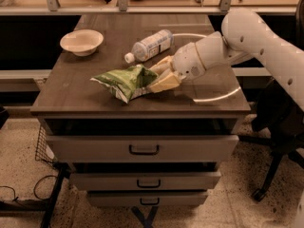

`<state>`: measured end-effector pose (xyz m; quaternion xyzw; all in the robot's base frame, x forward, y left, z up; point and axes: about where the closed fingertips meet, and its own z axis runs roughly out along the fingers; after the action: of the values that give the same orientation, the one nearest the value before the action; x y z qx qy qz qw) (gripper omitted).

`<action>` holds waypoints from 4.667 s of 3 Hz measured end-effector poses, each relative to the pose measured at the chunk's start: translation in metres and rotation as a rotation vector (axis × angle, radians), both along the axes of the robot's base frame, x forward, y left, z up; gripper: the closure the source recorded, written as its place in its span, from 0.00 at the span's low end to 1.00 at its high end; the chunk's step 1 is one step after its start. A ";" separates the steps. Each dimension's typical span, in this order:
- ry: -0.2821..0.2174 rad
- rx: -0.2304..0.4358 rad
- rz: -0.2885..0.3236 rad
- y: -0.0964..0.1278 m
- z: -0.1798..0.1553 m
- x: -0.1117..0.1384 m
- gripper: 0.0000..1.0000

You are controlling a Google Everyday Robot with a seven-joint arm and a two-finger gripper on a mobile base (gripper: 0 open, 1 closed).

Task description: Place green jalapeno chip bag into paper bowl

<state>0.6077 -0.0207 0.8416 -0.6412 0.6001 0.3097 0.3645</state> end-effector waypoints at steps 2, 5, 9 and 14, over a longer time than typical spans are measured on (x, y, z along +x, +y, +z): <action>-0.005 -0.012 -0.048 0.009 0.060 0.034 1.00; -0.004 -0.129 -0.328 0.047 0.101 0.124 1.00; -0.178 -0.110 -0.451 0.138 0.122 0.214 1.00; -0.178 -0.140 -0.383 0.191 0.106 0.221 0.60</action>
Offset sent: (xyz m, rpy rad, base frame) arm 0.0580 0.0071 0.0995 -0.0137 0.0140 -0.1046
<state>0.8282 0.1703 0.9471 -0.5641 0.6963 0.1344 0.4230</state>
